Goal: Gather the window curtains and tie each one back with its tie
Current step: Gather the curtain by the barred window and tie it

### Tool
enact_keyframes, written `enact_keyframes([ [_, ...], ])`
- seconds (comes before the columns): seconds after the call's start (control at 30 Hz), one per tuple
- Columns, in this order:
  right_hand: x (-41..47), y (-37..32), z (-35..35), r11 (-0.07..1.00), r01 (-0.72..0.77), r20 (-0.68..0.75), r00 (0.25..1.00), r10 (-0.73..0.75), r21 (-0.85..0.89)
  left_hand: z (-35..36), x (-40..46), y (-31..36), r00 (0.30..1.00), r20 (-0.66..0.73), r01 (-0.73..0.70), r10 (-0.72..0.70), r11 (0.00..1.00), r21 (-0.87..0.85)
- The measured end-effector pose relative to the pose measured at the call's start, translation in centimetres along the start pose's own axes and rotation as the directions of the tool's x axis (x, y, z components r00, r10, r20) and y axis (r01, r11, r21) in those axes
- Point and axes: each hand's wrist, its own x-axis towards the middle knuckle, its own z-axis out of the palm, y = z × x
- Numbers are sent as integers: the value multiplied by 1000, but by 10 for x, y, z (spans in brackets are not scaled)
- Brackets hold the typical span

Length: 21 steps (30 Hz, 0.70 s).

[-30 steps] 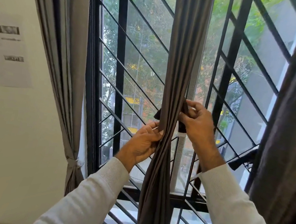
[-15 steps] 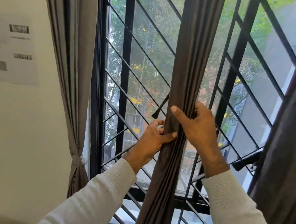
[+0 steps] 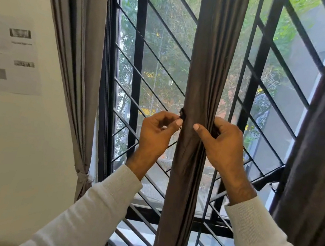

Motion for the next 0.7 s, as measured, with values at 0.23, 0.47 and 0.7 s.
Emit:
enact_keyframes([
  [0.23, -24, -4, 2, 987, 132, -153, 977, -145, -93, 5, 9, 48, 847, 198, -531, 493, 794, 295],
  [0.47, -50, -3, 1, 951, 306, -294, 907, -303, -37, 16, 36, 76, 724, 445, -681, 528, 650, 336],
  [0.7, -38, -7, -28, 696, 623, -149, 697, -701, -357, 19, 47, 104, 662, 445, -746, 602, 586, 316],
])
